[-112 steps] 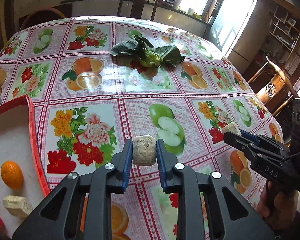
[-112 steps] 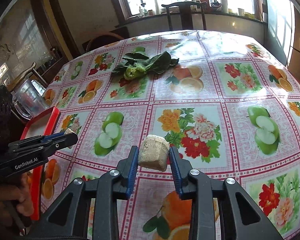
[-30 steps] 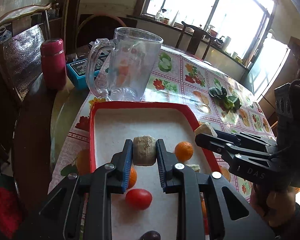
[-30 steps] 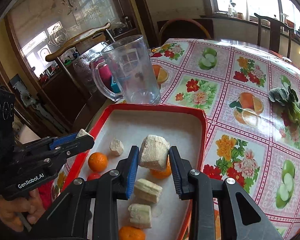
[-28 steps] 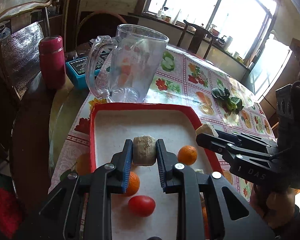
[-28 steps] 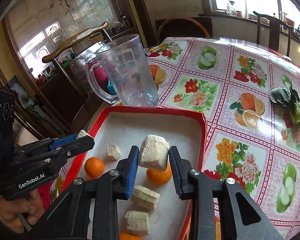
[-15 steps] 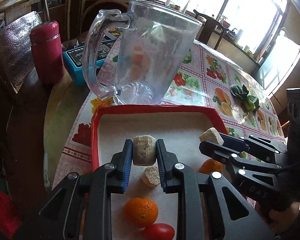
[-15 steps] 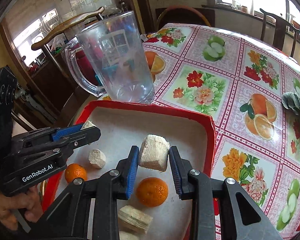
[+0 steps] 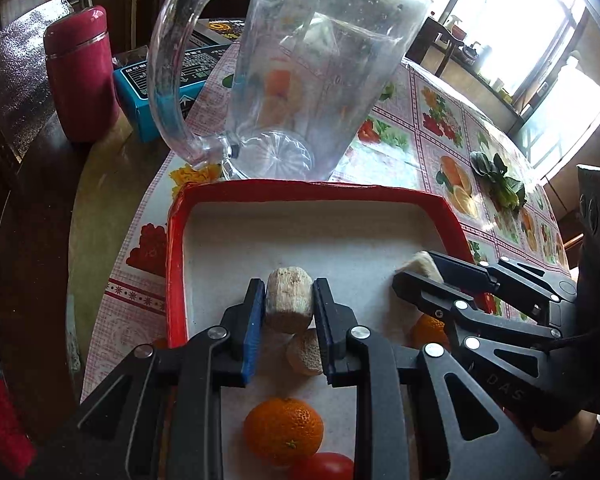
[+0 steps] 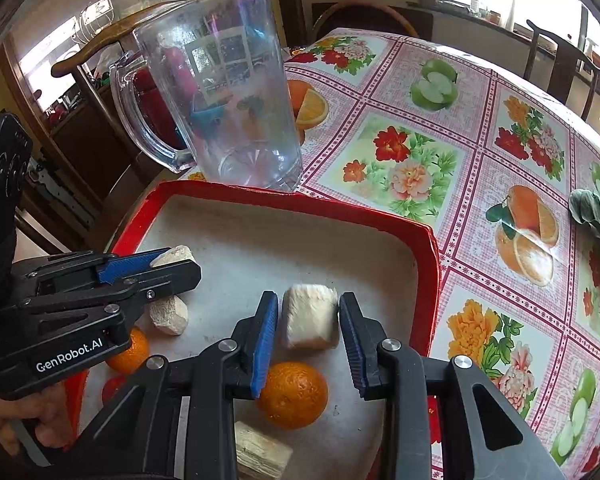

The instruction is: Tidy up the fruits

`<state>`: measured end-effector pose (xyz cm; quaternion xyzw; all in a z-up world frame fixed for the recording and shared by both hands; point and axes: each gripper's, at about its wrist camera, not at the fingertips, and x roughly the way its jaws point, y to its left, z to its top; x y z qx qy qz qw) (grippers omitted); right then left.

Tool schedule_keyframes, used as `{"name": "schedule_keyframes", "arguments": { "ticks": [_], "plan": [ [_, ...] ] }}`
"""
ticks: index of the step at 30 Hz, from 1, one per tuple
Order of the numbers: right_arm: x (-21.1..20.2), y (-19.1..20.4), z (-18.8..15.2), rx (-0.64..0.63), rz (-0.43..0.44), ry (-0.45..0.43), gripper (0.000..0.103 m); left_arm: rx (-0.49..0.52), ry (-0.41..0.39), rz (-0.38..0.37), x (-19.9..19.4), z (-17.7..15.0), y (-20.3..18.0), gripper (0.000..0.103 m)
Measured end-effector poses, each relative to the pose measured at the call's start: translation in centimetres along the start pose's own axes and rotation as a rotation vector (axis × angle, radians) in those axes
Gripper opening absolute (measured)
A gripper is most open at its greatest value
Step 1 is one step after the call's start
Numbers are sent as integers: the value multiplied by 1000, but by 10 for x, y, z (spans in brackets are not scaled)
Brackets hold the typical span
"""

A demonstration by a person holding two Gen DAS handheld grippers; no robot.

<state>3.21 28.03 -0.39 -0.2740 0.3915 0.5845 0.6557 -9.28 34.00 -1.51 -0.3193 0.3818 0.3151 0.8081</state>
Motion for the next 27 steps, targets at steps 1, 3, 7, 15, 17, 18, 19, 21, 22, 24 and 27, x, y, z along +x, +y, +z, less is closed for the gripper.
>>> {"name": "schedule_keyframes", "arguments": {
  "ticks": [1, 3, 7, 15, 17, 18, 19, 21, 22, 24, 27],
  "plan": [
    [-1, 0, 0, -3, -2, -3, 40, -4, -2, 6, -1, 0, 1, 25],
    [-6, 0, -2, -4, 7, -13, 49, -8, -8, 13, -4, -1, 2, 32],
    [-22, 1, -5, -11, 12, -42, 50, 4, -40, 38, -17, -5, 1, 45],
    [-58, 3, -22, -10, 49, -104, 50, -8, -83, 9, -41, -21, -2, 60],
    [-64, 3, -28, -13, 55, -106, 51, -8, -87, -2, -45, -26, -3, 60],
    [-67, 3, -31, -15, 57, -108, 51, -11, -88, -8, -48, -28, -4, 60],
    [-70, 3, -35, -17, 61, -110, 53, -13, -93, -16, -50, -32, -6, 60],
    [-76, 3, -43, -29, 81, -113, 60, -10, -100, -30, -56, -39, -9, 60],
    [-80, 4, -48, -41, 90, -114, 62, -7, -104, -33, -60, -43, -10, 60],
    [-85, 5, -56, -71, 95, -114, 65, 5, -113, -41, -67, -52, -15, 60],
    [-93, 7, -69, -118, 91, -117, 72, 18, -139, -42, -80, -65, -21, 60]
  ]
}}
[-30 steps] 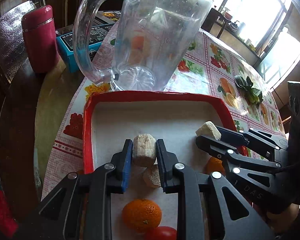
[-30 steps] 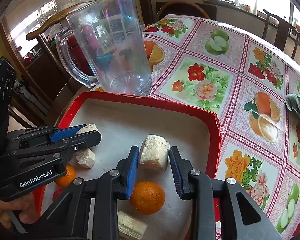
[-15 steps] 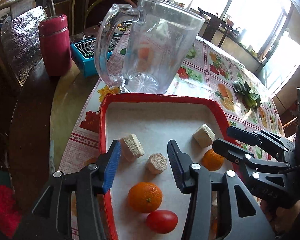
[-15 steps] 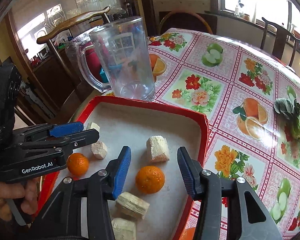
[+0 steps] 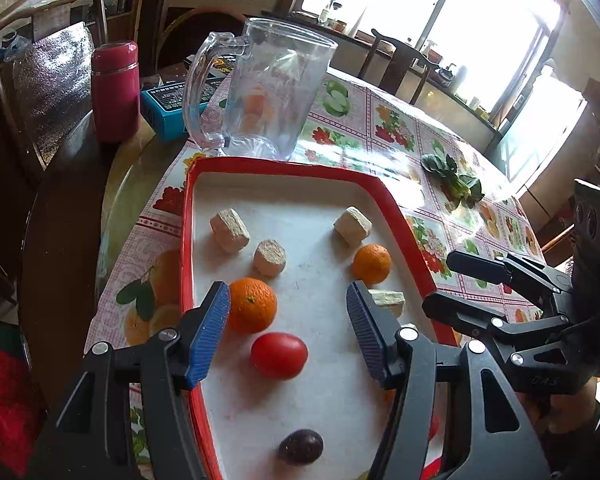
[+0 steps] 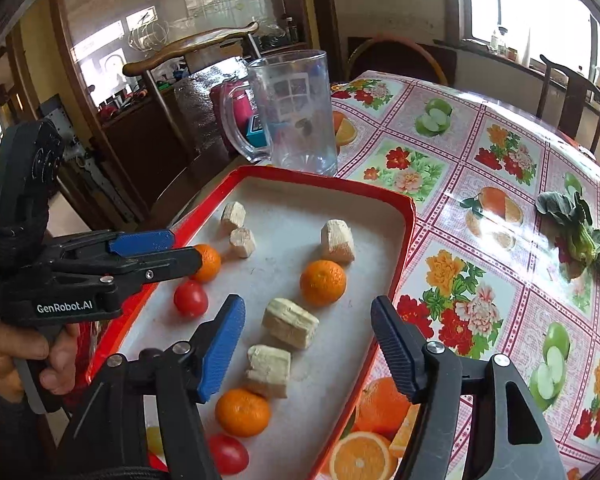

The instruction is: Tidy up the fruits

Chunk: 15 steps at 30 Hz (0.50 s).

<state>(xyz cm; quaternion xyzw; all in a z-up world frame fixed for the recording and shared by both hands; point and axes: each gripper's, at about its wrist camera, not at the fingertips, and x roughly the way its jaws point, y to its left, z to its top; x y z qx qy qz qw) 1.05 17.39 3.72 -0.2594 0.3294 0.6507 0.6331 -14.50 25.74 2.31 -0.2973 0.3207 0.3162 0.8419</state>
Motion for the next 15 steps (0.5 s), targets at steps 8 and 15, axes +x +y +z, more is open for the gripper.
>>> {"name": "schedule_keyframes", "arguments": {
  "ticks": [8, 15],
  "plan": [
    [-12, 1, -30, -99, 7, 12, 85, 92, -75, 12, -40, -33, -21, 74],
    [-26, 9, -53, -147, 163, 23, 87, 175, -122, 70, -61, -60, -35, 82]
  ]
}}
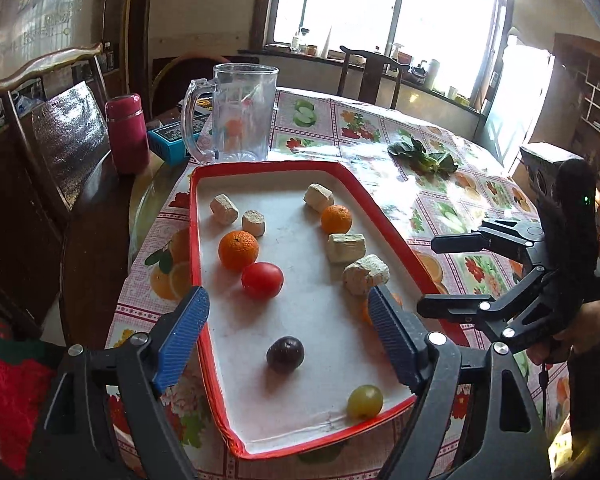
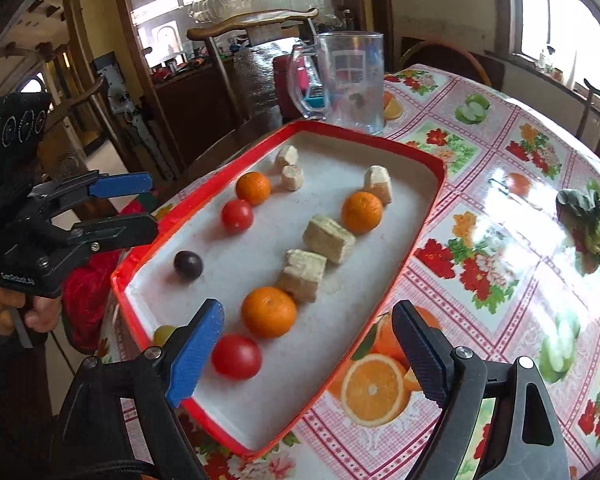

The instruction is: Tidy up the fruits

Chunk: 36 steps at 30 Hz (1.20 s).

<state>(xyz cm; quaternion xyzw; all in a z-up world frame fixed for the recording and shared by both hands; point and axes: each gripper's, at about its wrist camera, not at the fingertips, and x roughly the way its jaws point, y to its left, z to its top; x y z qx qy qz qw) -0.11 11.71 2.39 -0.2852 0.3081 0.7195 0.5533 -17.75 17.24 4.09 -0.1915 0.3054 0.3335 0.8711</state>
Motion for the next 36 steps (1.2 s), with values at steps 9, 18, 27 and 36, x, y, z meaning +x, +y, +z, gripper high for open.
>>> {"name": "schedule_keyframes", "arguments": {
  "ticks": [9, 18, 27, 36],
  "plan": [
    [-27, 36, -18, -201, -9, -38, 90, 90, -14, 69, -19, -25, -22, 83],
    [-36, 51, -27, -282, 35, -24, 90, 142, -66, 116, -47, -36, -38, 84],
    [-36, 58, -26, -321, 40, -11, 90, 146, -102, 124, -63, -35, -42, 85],
    [-33, 60, -26, -323, 37, 1, 90, 156, -119, 140, -69, -36, -45, 85]
  ]
}}
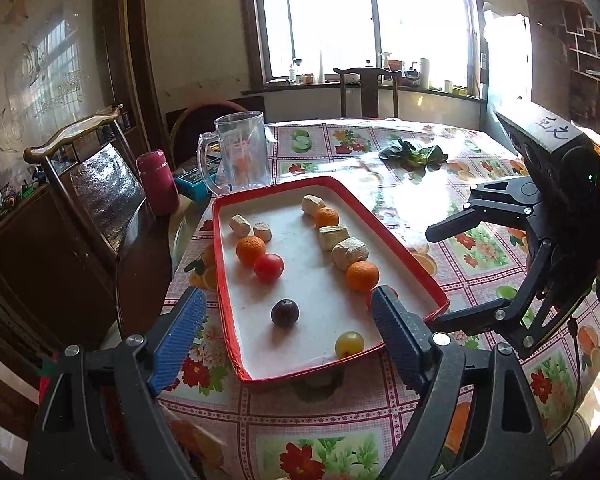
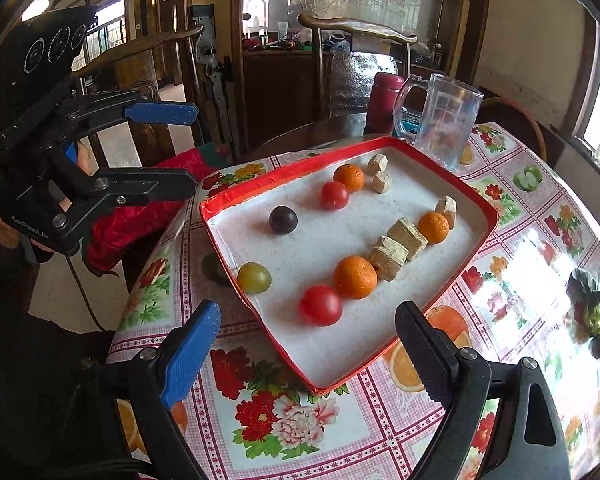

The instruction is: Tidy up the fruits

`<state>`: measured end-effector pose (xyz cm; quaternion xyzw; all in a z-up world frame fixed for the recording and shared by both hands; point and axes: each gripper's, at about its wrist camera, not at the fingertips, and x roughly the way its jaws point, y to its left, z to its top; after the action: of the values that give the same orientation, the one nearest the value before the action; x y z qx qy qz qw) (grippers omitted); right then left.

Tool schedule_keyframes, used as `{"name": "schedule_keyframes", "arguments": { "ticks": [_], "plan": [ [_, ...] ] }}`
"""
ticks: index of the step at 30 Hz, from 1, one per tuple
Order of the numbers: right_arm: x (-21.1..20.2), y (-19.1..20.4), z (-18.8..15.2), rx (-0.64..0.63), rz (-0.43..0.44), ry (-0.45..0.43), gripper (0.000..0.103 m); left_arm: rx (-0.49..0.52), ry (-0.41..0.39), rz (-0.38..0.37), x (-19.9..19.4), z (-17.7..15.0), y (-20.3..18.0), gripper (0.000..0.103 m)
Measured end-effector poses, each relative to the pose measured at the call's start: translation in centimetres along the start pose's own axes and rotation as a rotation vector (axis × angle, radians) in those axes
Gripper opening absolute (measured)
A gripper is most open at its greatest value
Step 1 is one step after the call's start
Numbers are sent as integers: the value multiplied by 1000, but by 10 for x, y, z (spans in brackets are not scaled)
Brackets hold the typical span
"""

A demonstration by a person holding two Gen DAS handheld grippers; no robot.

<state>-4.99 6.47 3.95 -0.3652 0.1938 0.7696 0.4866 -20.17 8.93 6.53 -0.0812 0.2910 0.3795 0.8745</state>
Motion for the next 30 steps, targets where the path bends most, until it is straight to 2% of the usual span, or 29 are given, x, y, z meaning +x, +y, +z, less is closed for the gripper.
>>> {"name": "schedule_keyframes", "arguments": {
  "ticks": [17, 19, 23, 30],
  "plan": [
    [-3, 2, -3, -10, -5, 1, 90, -2, -4, 16, 1, -2, 1, 85],
    [-3, 2, -2, -8, -4, -1, 90, 6, -3, 20, 1, -2, 0, 89],
    [-3, 2, -3, -8, -2, -2, 90, 8, 2, 18, 3, -3, 0, 89],
    [-1, 3, -2, -11, -2, 0, 90, -43, -4, 9, 3, -3, 8, 91]
  ]
}}
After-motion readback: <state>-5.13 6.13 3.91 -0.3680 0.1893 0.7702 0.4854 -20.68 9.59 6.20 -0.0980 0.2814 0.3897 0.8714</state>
